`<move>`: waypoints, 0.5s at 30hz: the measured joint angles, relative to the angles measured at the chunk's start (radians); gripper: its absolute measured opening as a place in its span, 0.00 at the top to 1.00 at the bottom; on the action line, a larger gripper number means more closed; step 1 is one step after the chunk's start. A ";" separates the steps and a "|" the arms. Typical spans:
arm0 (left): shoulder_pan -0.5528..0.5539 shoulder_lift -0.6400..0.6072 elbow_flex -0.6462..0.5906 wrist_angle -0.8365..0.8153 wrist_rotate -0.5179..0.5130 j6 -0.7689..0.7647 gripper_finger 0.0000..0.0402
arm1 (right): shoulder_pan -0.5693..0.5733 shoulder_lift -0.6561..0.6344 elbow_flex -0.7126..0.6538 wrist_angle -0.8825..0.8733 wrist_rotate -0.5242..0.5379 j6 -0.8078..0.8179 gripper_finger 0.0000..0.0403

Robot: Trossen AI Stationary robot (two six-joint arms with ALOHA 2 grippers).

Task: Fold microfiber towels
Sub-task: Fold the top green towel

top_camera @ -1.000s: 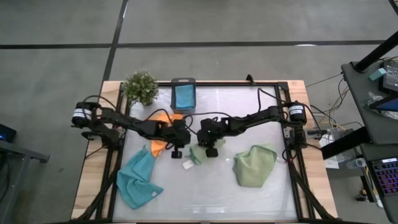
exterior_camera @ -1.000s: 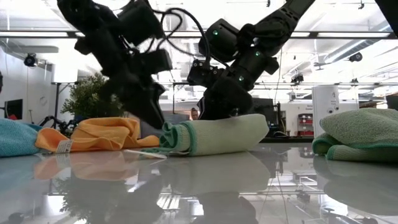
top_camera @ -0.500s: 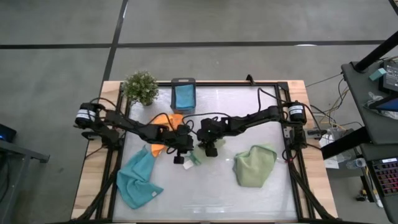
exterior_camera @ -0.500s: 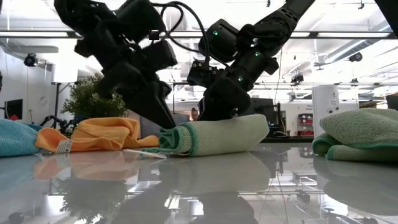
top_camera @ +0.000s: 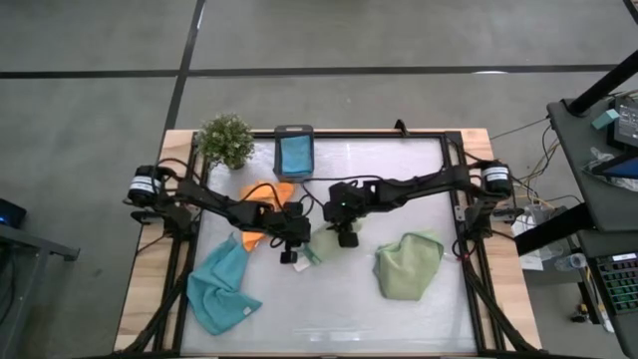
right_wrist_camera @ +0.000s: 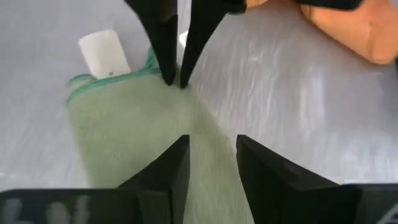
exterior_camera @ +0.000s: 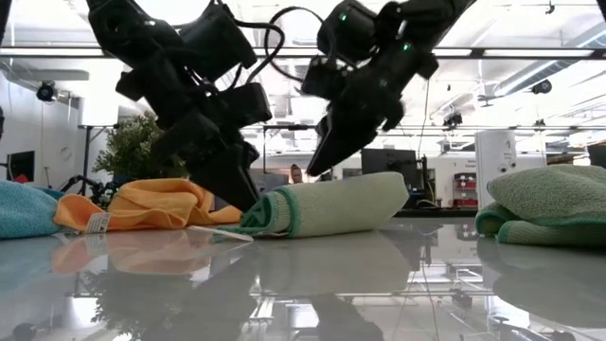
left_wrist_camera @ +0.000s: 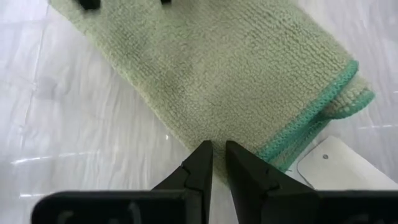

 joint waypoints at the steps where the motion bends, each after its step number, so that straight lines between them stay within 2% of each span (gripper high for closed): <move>1: 0.000 -0.001 0.000 0.001 0.000 -0.001 0.92 | 0.001 -0.010 0.000 -0.026 0.000 0.000 0.72; 5: 0.000 -0.001 0.000 0.004 -0.003 -0.001 0.92 | 0.014 -0.026 -0.013 -0.071 -0.005 0.022 0.77; 15: -0.003 -0.002 0.002 0.059 -0.006 -0.004 0.92 | 0.056 -0.019 -0.087 -0.016 -0.012 0.066 0.91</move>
